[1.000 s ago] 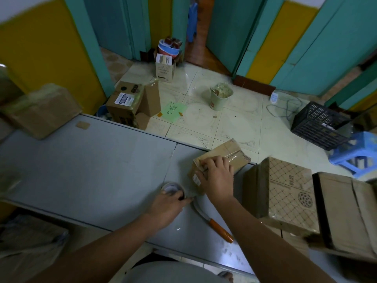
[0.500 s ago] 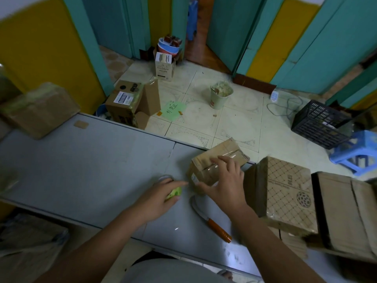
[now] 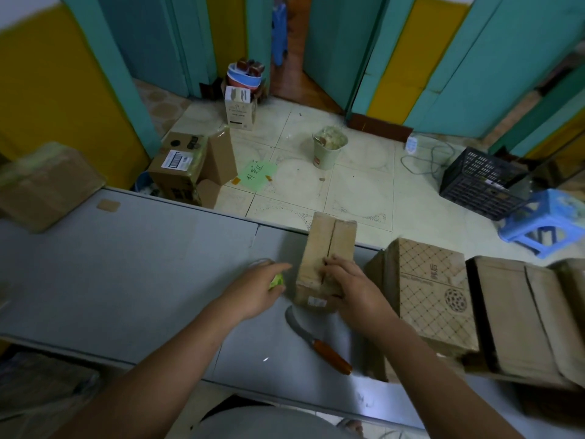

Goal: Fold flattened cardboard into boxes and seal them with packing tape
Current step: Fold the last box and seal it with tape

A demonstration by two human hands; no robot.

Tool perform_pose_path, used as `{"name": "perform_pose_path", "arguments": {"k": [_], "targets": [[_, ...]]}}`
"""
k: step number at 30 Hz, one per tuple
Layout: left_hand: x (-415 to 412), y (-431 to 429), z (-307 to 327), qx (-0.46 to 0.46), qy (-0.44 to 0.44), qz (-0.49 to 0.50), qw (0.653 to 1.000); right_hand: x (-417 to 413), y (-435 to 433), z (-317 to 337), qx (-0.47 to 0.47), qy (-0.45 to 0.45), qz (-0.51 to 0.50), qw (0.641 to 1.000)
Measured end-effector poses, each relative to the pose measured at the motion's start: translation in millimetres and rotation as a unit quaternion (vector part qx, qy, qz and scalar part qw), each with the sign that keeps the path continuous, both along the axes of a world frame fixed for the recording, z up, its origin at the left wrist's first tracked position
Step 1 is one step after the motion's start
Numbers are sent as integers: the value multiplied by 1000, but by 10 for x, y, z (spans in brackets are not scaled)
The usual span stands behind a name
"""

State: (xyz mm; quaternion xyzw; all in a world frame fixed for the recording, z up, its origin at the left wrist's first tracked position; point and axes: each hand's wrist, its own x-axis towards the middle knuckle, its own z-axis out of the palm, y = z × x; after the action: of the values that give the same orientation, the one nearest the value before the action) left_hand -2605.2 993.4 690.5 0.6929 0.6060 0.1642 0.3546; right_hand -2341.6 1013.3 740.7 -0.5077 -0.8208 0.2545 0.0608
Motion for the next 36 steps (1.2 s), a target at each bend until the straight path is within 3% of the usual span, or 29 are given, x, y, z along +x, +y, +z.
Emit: {"name": "perform_pose_path", "arguments": {"k": [7,11,19,24,29,32,36], "targets": [[12,-223,352,14,-40,3,999,116,-161,114,26,16,-8,999],[17,-374,690,1,-110,-37,993,7,-273,331,43,147,-59,986],[399,-551,1168,-13,-212,-65,975,-161,-440,679,-123,389,-131,904],[487,-667,1164,-40,-230,-65,970,-48,-529,686,-140,418,-135,887],[415,-635,1123,-108,-248,57,961,25,-580,631,-161,408,-163,884],[391,-618,1127,-119,-240,23,963,25,-589,637,-193,461,-188,846],[442,-649,1128,-130,-312,-13,941,-31,-574,658,-237,499,-225,802]]}}
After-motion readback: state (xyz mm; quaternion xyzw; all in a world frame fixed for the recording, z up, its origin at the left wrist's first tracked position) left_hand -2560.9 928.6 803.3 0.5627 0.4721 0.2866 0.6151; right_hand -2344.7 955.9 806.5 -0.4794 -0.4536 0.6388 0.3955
